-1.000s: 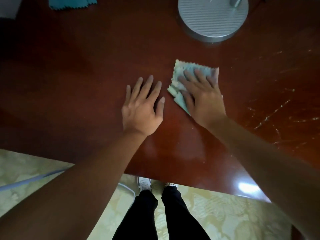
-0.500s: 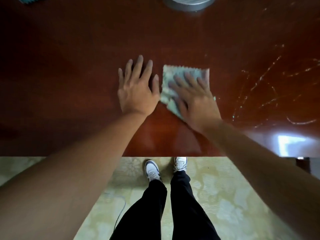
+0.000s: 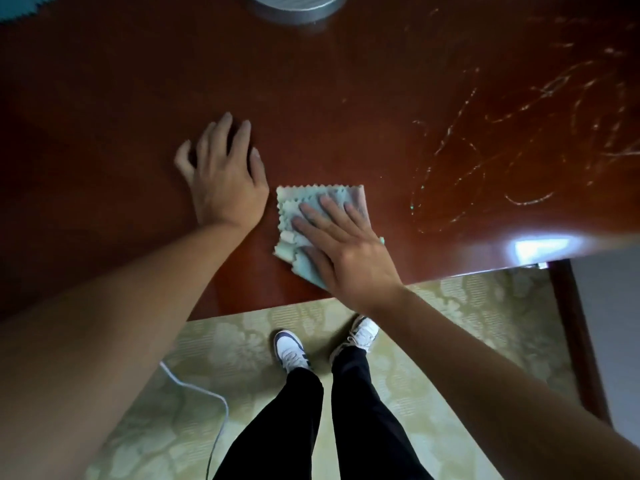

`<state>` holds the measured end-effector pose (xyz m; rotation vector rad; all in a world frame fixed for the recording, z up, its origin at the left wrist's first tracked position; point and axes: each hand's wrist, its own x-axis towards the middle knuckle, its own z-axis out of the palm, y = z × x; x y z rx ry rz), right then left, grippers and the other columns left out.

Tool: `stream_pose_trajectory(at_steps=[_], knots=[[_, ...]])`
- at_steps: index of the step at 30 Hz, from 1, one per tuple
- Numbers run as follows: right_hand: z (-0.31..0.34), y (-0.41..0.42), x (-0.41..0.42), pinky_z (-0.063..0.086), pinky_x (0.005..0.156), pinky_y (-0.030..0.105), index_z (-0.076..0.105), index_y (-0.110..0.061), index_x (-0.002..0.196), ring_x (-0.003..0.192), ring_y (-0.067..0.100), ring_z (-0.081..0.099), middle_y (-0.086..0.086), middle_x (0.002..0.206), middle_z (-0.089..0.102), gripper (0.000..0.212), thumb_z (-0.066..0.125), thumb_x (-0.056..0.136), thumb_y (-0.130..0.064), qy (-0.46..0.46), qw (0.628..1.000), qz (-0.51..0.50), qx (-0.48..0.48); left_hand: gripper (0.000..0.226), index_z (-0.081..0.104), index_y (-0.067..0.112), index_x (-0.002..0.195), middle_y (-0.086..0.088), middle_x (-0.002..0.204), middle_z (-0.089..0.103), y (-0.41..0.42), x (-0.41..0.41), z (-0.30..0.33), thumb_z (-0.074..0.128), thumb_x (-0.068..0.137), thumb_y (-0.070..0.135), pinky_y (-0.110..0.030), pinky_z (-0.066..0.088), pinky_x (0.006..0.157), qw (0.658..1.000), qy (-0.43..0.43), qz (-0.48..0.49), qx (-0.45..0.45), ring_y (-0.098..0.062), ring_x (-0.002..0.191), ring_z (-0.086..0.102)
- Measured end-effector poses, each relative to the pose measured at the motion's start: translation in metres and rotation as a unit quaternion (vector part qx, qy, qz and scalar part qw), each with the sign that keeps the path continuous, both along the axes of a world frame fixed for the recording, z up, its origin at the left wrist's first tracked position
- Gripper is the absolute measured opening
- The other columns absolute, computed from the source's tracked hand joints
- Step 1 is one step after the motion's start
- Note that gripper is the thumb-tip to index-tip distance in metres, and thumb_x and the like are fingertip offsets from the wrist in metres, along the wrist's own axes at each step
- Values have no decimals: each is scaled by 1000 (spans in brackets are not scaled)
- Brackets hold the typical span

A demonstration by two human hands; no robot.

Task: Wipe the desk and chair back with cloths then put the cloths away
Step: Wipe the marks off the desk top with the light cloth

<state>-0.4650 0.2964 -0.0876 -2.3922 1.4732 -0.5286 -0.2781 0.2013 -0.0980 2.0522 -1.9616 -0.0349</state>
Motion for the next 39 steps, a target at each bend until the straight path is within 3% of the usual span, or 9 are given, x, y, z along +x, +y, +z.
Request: stream_pose_trajectory(at_steps=[3, 6, 10, 13, 23, 28, 31, 35, 39], knots=[[8, -44, -7, 25, 120, 47, 56, -10, 138, 141, 33, 39, 12, 143, 54, 37, 50, 102, -19, -36, 995, -82, 38, 46, 52, 17, 140, -5, 150, 46, 3, -17, 0, 39, 97, 27, -51, 20, 113, 998, 16, -53, -22, -23, 140, 40], [29, -89, -24, 47, 99, 40, 59, -17, 133, 115, 33, 61, 9, 117, 69, 34, 44, 104, -28, -207, 940, -249, 105, 48, 55, 17, 137, -4, 146, 51, 6, -54, 2, 44, 90, 21, -51, 22, 111, 995, 40, -83, -28, -21, 137, 45], [54, -139, -61, 43, 67, 24, 66, -18, 116, 70, -1, 57, -16, 77, 61, 31, 42, 103, -32, -275, 907, -316, 52, 52, 52, 18, 139, -3, 148, 49, 8, -107, 7, 48, 87, 23, -49, 25, 110, 991, 69, -117, 0, -21, 140, 42], [61, -162, -94, 38, 58, 13, 65, -14, 117, 59, -9, 51, -17, 74, 58, 31, 40, 104, -28, -255, 907, -334, 14, 50, 51, 20, 141, -3, 151, 46, 3, -134, 8, 46, 91, 27, -49, 24, 111, 984, 49, -167, 26, -22, 143, 37], [70, -256, -185, 54, 87, 29, 56, -18, 133, 91, 5, 65, -12, 103, 67, 39, 35, 104, -33, -156, 932, -326, -17, 47, 50, 16, 142, -5, 151, 46, -73, -157, 15, 39, 98, 30, -51, 26, 112, 982, -32, -187, 11, -24, 143, 37], [69, -308, -220, 41, 78, 21, 57, -18, 132, 91, 13, 64, -2, 108, 71, 37, 36, 104, -32, -103, 952, -285, -54, 50, 46, 17, 144, -6, 153, 43, -117, -180, 15, 38, 98, 34, -51, 22, 113, 990, -30, -138, 29, -25, 145, 33], [62, -335, -240, 44, 80, 32, 54, -16, 133, 99, 32, 65, 8, 116, 68, 37, 35, 103, -30, -58, 962, -257, -69, 53, 45, 18, 145, -6, 154, 42, -129, -191, 10, 36, 98, 39, -52, 22, 114, 988, -38, -147, 37, -26, 146, 32], [39, -356, -253, 41, 96, 47, 46, -14, 140, 116, 38, 54, 13, 134, 55, 40, 35, 105, -27, 50, 975, -214, -16, 50, 50, 16, 142, -5, 152, 46, -130, -195, 3, 41, 99, 38, -50, 23, 115, 991, -19, -132, 7, -25, 145, 35], [14, -357, -252, 16, 118, 38, 44, -13, 147, 144, 31, 32, 8, 154, 42, 43, 35, 107, -24, 87, 981, -168, 37, 49, 52, 16, 141, -5, 150, 47, -130, -194, 4, 46, 97, 36, -50, 24, 116, 991, -8, -130, -4, -24, 144, 36]])
